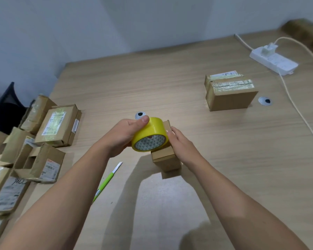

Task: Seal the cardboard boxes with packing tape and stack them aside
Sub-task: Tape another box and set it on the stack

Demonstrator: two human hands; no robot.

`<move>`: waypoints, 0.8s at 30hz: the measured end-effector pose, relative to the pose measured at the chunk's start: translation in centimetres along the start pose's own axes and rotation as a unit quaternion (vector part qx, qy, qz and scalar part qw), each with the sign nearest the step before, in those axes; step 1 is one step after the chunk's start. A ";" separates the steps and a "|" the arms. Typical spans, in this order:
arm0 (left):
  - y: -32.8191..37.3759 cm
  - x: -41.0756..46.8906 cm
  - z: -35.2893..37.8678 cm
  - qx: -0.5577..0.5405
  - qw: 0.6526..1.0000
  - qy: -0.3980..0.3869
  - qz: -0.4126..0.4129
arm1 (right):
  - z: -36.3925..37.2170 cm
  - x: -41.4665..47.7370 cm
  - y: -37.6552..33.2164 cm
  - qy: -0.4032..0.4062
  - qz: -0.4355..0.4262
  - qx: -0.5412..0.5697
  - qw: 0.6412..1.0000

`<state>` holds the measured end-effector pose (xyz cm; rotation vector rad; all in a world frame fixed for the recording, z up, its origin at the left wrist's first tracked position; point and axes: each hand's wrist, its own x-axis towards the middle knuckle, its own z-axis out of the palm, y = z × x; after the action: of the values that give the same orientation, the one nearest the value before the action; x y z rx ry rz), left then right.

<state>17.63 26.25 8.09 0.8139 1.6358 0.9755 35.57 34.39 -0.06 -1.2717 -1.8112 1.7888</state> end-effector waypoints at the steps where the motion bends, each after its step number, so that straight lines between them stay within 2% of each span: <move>1: 0.1 -0.1 0.2 -0.002 1.000 0.002 0.002 | -0.1 0.1 -0.1 -0.006 0.009 -0.010 1.000; 6: -0.5 -0.3 0.7 -0.041 0.999 0.013 0.026 | -0.3 0.6 0.0 0.012 -0.031 -0.035 0.999; 10: -1.0 -0.7 1.3 -0.084 0.996 0.020 0.016 | -0.1 1.5 -0.5 0.030 -0.027 0.043 0.998; 17: -1.4 -0.5 0.5 -0.065 0.998 -0.001 0.008 | 0.6 1.3 -0.1 0.034 -0.027 0.072 0.996; 24: -1.2 0.6 -0.4 -0.012 0.999 -0.036 0.021 | 0.2 1.5 -0.1 0.035 -0.031 0.046 0.998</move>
<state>16.99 26.15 6.79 0.8612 1.5481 0.9815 34.57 35.41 -0.56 -1.2146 -1.6928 1.7500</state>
